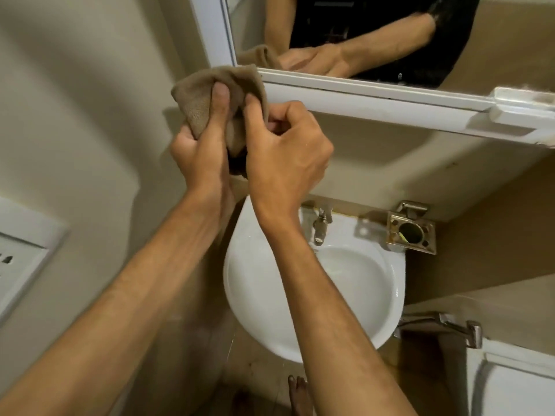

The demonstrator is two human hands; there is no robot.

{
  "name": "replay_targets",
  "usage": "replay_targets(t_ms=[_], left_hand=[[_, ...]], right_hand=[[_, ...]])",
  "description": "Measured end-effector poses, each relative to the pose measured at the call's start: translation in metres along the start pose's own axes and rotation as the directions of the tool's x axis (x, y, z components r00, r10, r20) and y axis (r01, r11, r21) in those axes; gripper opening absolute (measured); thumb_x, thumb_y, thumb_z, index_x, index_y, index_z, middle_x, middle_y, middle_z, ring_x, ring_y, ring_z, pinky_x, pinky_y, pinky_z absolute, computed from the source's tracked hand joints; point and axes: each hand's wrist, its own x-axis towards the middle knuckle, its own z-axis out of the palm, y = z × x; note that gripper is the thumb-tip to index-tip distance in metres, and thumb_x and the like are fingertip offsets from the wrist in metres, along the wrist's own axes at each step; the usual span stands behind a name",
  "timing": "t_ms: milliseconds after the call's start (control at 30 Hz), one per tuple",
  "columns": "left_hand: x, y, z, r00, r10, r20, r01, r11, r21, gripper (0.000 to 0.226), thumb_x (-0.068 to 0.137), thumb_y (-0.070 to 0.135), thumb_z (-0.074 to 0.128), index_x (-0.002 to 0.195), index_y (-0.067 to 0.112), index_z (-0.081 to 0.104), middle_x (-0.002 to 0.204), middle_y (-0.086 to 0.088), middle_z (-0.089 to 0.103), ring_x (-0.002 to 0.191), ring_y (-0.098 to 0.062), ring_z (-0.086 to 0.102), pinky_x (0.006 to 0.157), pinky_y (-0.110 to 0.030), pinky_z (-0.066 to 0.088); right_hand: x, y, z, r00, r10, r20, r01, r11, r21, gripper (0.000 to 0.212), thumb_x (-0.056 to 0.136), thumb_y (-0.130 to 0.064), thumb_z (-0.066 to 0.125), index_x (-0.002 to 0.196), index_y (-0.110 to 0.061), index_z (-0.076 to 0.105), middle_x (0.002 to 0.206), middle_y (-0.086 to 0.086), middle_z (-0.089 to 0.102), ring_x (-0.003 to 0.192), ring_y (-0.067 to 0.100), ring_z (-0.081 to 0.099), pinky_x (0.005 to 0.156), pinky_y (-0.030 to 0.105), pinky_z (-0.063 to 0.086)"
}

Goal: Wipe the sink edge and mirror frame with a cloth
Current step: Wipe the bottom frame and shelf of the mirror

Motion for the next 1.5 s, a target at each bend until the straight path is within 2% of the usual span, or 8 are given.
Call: replay_targets(t_ms=[367,633,833,1000,1200,1333,1433,1500], left_hand=[[-0.057,-0.034,0.056,0.954,-0.174,0.245,0.180,0.984,-0.005,0.039,0.095,0.027,0.080,0.114,-0.006,0.077,0.106,-0.018,0.082,0.106,-0.035,0.079,0.091,-0.044,0.066],[-0.093,-0.063,0.094,0.943,-0.178,0.283,0.183,0.983,0.011,0.037,0.094,0.017,0.081,0.120,-0.008,0.072,0.111,-0.019,0.081,0.102,-0.026,0.080,0.081,-0.032,0.066],[-0.131,-0.099,0.130,0.914,-0.194,0.357,0.178,0.981,0.076,0.036,0.090,0.019,0.085,0.118,-0.002,0.073,0.109,-0.015,0.082,0.106,-0.027,0.079,0.094,-0.049,0.065],[-0.171,-0.120,0.163,0.893,-0.274,0.356,0.296,0.955,-0.008,0.025,0.094,0.017,0.080,0.114,0.003,0.075,0.111,-0.014,0.082,0.109,-0.029,0.078,0.098,-0.048,0.063],[-0.187,-0.130,0.176,0.901,-0.292,0.320,0.311,0.950,-0.011,0.029,0.096,0.020,0.079,0.116,0.000,0.074,0.113,-0.014,0.081,0.113,-0.029,0.077,0.102,-0.050,0.061],[-0.194,-0.130,0.180,0.890,-0.300,0.345,0.304,0.952,0.043,0.032,0.089,0.029,0.086,0.107,0.004,0.077,0.102,-0.011,0.083,0.103,-0.027,0.080,0.095,-0.051,0.064],[-0.205,-0.128,0.197,0.874,-0.321,0.365,0.268,0.945,0.188,0.037,0.077,0.036,0.094,0.100,0.011,0.079,0.091,-0.002,0.084,0.088,-0.016,0.082,0.081,-0.042,0.069],[-0.208,-0.125,0.207,0.877,-0.324,0.355,0.240,0.935,0.261,0.039,0.077,0.041,0.094,0.101,0.014,0.079,0.092,0.002,0.083,0.087,-0.010,0.080,0.080,-0.037,0.069]], right_hand=[[0.034,0.039,-0.073,0.944,-0.194,-0.268,0.179,0.981,-0.080,0.026,0.089,-0.028,0.082,0.075,-0.012,0.069,0.072,-0.003,0.068,0.062,0.008,0.060,0.062,0.033,0.055],[0.054,0.066,-0.128,0.932,-0.101,-0.349,0.107,0.994,-0.001,0.023,0.092,-0.028,0.082,0.086,-0.007,0.077,0.080,0.001,0.075,0.070,0.014,0.069,0.065,0.036,0.059],[0.075,0.090,-0.182,0.882,-0.108,-0.459,0.082,0.994,-0.077,0.022,0.093,-0.027,0.080,0.084,-0.008,0.076,0.079,0.004,0.074,0.068,0.015,0.066,0.065,0.041,0.058],[0.101,0.094,-0.229,0.838,-0.328,-0.435,0.216,0.933,-0.288,0.019,0.094,-0.025,0.077,0.086,-0.007,0.074,0.082,0.003,0.072,0.070,0.010,0.062,0.064,0.034,0.056],[0.115,0.095,-0.250,0.812,-0.479,-0.333,0.304,0.835,-0.459,0.018,0.096,-0.024,0.075,0.087,-0.008,0.074,0.085,-0.009,0.061,0.073,0.011,0.059,0.066,0.054,0.055],[0.114,0.098,-0.250,0.827,-0.354,-0.436,0.203,0.913,-0.355,0.022,0.096,-0.025,0.073,0.087,-0.005,0.072,0.082,-0.003,0.067,0.073,0.008,0.058,0.069,0.031,0.054],[0.121,0.104,-0.254,0.811,-0.125,-0.571,-0.005,0.975,-0.220,0.032,0.094,-0.039,0.072,0.089,-0.007,0.072,0.073,-0.016,0.061,0.063,-0.005,0.055,0.068,0.015,0.047],[0.122,0.102,-0.261,0.845,-0.067,-0.531,-0.039,0.982,-0.186,0.029,0.096,-0.041,0.071,0.090,-0.012,0.070,0.072,-0.021,0.056,0.062,-0.011,0.054,0.066,0.005,0.040]])
